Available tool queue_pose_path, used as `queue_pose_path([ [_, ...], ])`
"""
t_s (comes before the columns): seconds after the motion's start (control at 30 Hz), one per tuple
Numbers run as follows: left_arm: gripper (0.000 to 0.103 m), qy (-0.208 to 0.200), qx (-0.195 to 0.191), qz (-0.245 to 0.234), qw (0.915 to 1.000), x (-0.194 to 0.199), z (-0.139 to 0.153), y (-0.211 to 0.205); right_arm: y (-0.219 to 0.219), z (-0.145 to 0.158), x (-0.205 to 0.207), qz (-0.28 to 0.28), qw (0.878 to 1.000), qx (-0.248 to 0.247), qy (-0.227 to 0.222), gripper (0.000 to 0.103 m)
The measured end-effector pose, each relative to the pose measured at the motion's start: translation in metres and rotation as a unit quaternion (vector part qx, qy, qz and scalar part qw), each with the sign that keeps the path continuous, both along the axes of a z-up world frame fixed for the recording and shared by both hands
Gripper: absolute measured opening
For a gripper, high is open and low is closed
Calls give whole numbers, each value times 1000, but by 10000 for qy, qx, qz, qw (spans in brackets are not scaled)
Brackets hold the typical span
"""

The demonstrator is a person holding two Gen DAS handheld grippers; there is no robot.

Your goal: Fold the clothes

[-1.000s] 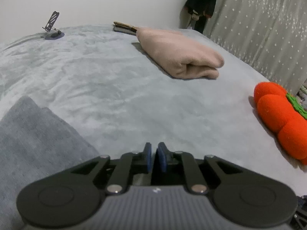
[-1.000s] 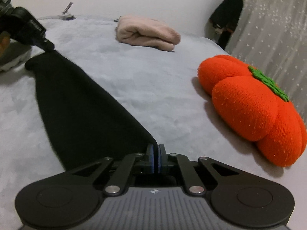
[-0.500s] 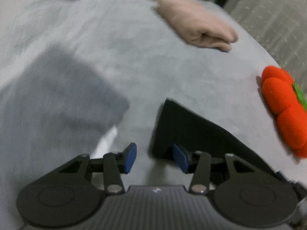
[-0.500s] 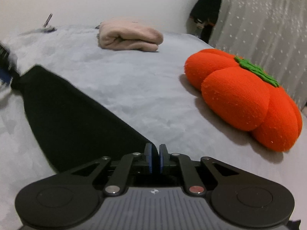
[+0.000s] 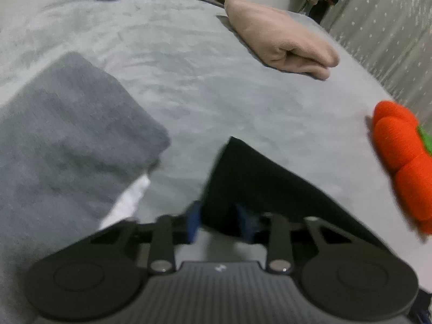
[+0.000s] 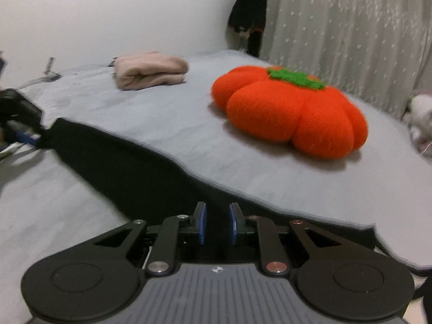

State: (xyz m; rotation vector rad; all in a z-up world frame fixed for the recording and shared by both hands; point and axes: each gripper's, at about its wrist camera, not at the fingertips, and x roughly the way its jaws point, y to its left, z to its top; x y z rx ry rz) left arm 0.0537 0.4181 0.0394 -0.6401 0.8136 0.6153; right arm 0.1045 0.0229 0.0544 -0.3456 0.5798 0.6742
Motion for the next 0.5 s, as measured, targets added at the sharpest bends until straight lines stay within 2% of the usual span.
queue_pose_path([
  [0.17, 13, -38, 47, -32, 10000, -4, 1, 3, 4, -23, -19, 138, 9992, -356, 108, 17],
  [0.23, 12, -44, 78, -23, 10000, -6, 3, 7, 3, -28, -17, 85, 9993, -318, 182, 17],
  [0.3, 12, -76, 51, 2, 10000, -9, 5, 12, 3, -27, -20, 150, 9992, -328, 185, 9],
  [0.37, 12, -141, 33, 34, 9999, -12, 8, 16, 4, -25, -23, 237, 9989, -398, 117, 7],
  [0.5, 12, -121, 171, 28, 9998, -15, 16, 17, -5, -17, -23, 246, 9993, -117, 237, 5],
])
